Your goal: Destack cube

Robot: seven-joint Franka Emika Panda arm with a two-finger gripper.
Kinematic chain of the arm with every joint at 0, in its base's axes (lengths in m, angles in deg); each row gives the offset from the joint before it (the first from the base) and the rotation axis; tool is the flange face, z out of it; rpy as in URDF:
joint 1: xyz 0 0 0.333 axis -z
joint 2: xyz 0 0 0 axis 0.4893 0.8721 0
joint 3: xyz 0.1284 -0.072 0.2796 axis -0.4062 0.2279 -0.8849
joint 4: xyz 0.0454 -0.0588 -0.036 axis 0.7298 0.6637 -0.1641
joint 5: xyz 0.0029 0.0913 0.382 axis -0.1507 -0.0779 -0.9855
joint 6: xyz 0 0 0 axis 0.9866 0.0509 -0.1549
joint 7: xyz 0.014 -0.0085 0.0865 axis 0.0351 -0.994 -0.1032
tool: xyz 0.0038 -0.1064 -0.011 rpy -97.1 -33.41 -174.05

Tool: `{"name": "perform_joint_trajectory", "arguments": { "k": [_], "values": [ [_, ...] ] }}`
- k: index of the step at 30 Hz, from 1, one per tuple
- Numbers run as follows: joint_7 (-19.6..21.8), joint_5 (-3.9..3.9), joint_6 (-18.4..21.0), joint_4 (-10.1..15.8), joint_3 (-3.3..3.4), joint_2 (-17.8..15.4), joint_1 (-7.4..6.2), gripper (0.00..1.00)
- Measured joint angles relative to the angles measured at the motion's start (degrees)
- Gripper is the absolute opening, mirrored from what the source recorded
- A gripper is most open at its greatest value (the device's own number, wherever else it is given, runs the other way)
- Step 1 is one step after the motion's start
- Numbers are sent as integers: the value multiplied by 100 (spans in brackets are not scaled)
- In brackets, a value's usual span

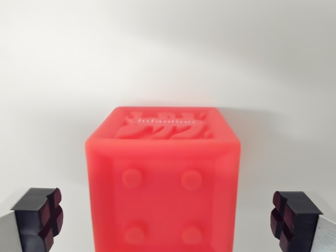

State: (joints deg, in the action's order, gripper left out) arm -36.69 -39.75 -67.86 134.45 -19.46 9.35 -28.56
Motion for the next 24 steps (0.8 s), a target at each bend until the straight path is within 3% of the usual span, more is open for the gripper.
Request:
{"name": "perform_joint_trajectory", "arguments": {
  "k": [24],
  "values": [
    [0,9,904,137,10,-1054,-3,100]
  ]
}}
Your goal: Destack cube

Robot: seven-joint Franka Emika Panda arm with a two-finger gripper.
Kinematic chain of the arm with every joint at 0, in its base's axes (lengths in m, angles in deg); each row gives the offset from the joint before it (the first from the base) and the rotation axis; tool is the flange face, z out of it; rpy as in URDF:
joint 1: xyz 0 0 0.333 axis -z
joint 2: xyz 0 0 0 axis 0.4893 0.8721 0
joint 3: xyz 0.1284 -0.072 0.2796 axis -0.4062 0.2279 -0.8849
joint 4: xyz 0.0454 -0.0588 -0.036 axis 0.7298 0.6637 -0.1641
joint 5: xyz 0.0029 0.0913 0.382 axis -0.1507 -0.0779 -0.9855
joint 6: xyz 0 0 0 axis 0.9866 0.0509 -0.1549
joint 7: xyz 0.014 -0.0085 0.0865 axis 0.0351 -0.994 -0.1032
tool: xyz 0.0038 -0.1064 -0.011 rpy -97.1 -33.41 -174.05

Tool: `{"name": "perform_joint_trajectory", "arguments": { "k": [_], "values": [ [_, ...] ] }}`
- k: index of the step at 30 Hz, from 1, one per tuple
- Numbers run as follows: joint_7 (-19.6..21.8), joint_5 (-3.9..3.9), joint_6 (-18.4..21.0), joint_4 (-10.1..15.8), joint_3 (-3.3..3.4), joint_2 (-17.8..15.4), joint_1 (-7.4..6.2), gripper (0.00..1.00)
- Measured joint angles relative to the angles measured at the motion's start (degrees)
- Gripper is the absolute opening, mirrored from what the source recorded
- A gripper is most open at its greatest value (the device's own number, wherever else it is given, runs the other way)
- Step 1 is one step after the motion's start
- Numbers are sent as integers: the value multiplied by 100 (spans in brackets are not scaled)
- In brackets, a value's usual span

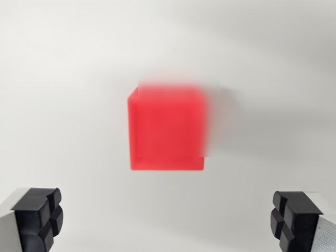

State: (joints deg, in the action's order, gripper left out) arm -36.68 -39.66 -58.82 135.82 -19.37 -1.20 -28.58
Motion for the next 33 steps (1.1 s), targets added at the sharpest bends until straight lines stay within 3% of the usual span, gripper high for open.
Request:
{"name": "perform_joint_trajectory", "arguments": {
  "k": [16,33],
  "values": [
    [11,10,763,-120,3,-641,0,100],
    [23,21,1567,-451,4,-1117,0,100]
  ]
}}
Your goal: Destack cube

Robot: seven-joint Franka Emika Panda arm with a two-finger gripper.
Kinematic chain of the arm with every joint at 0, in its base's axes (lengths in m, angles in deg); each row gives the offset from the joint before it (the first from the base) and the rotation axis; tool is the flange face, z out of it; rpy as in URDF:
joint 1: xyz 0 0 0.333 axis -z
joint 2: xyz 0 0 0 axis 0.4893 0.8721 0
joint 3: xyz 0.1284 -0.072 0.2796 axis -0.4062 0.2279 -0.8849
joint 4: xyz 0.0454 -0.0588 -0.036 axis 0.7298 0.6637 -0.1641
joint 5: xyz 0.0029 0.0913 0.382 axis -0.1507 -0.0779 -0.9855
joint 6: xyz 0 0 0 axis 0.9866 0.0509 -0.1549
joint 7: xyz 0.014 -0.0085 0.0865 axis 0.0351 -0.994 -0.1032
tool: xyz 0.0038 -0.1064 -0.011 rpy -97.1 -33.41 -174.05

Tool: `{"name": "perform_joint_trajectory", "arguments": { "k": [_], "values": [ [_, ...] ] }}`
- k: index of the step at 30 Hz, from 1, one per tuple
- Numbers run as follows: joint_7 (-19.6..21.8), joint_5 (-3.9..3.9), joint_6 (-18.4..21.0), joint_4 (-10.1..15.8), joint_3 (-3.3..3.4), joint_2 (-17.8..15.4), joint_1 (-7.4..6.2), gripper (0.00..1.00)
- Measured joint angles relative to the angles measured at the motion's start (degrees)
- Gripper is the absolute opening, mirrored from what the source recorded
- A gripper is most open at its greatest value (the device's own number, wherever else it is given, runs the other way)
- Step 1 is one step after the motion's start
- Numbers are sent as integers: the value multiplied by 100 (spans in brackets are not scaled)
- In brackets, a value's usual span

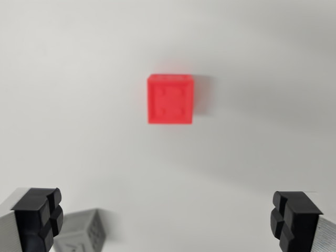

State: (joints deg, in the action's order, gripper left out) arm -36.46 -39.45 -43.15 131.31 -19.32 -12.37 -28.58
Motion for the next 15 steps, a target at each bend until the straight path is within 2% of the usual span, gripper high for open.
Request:
{"name": "perform_joint_trajectory", "arguments": {
  "k": [15],
  "values": [
    [7,4,472,-272,1,-205,0,100]
  ]
}}
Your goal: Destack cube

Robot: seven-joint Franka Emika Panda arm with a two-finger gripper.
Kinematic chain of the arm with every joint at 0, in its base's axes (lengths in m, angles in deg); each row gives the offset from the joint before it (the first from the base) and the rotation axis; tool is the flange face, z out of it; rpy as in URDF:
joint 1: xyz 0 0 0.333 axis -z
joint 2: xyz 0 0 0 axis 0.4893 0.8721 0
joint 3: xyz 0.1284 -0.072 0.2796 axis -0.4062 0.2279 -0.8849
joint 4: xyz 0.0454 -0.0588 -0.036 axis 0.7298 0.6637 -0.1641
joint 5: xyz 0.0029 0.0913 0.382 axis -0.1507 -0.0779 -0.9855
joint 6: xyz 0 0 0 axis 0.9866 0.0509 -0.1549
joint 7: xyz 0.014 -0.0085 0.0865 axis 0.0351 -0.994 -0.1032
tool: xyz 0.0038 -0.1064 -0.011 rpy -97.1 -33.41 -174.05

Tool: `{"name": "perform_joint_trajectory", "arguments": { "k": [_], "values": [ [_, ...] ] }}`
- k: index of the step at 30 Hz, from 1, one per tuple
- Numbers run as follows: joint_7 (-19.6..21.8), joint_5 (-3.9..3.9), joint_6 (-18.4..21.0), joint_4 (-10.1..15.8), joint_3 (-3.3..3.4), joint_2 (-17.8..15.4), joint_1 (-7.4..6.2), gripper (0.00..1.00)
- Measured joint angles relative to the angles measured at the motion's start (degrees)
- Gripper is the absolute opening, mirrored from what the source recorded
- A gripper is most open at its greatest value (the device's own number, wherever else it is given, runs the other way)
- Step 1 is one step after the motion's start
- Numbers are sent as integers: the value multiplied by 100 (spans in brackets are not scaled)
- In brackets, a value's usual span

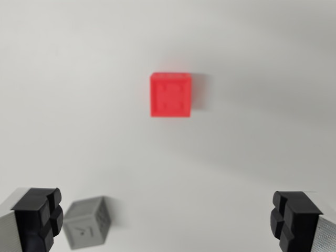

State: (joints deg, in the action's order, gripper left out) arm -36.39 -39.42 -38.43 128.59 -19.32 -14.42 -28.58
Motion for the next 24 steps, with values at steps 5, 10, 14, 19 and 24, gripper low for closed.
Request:
{"name": "perform_joint_trajectory", "arguments": {
  "k": [5,10,14,19,24],
  "values": [
    [1,0,79,-53,0,-20,0,100],
    [1,0,105,-69,0,-21,0,100],
    [1,0,105,-69,0,-19,0,100],
    [1,0,105,-69,0,-19,0,100],
    [1,0,105,-69,0,-19,0,100]
  ]
}}
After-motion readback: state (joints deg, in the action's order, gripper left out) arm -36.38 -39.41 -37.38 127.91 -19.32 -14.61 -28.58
